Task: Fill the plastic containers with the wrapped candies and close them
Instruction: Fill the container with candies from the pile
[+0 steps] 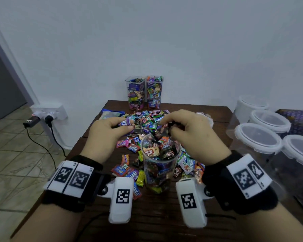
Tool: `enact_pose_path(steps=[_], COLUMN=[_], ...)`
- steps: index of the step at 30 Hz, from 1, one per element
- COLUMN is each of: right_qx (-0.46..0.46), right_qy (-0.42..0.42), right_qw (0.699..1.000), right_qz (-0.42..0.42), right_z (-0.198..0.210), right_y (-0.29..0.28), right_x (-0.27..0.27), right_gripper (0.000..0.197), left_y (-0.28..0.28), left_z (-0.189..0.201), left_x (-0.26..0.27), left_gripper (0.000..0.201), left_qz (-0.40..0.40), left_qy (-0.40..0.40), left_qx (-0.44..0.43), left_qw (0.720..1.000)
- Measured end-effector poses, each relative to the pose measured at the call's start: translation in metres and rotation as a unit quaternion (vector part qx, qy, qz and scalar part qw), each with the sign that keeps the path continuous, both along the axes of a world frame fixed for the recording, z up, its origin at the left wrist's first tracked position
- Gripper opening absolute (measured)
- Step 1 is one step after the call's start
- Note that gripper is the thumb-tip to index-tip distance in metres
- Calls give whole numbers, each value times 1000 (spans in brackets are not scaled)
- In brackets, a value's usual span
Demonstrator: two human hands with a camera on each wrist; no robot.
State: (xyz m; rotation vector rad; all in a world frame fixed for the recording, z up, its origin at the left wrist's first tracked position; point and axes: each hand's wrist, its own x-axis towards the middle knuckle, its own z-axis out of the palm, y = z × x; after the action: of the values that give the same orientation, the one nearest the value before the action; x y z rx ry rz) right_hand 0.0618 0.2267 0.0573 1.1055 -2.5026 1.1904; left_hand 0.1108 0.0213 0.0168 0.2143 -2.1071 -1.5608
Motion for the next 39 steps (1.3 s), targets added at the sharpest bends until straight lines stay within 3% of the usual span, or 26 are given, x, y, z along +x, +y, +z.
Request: enact_pose_path(steps=[13,16,20,21,25,28,30,34,39], right_qx=[62,22,-125,-137,-141,-154,-167,-189,-193], right_qy=[-28,-21,-67,-103,-267,-296,-290,-256,-256], right_qw=[997,999,989,985,953,941,941,946,944], right_qz=[48,19,-34,-33,26,55,53,65,75], right_z=[-10,-14,-35,-42,-66,-85,-92,-95,-96], right_y=[-2,2,12,13,15,7,2,0,1], right_x=[11,14,18,19,24,23,22,21,20], right_gripper=[35,37,37,46,111,124,120,84,77], left_y=[9,10,12,14,24,33,40,52,55], left_z=[-1,-1,5,8,18,23,25,22,23], left_x=[3,4,5,5,4,1,-1,-4,-3], left_gripper=[26,26,26,26,22,19,18,20,25], left_qz=[-20,-22,-19,-20,-49,-71,-85,-102,-110], left_qy=[4,0,7,6,-1,-23,-36,-69,-74], left_qx=[17,17,29,32,28,-4,-40,-80,-98], left_qw=[1000,1000,999,999,998,997,995,989,986])
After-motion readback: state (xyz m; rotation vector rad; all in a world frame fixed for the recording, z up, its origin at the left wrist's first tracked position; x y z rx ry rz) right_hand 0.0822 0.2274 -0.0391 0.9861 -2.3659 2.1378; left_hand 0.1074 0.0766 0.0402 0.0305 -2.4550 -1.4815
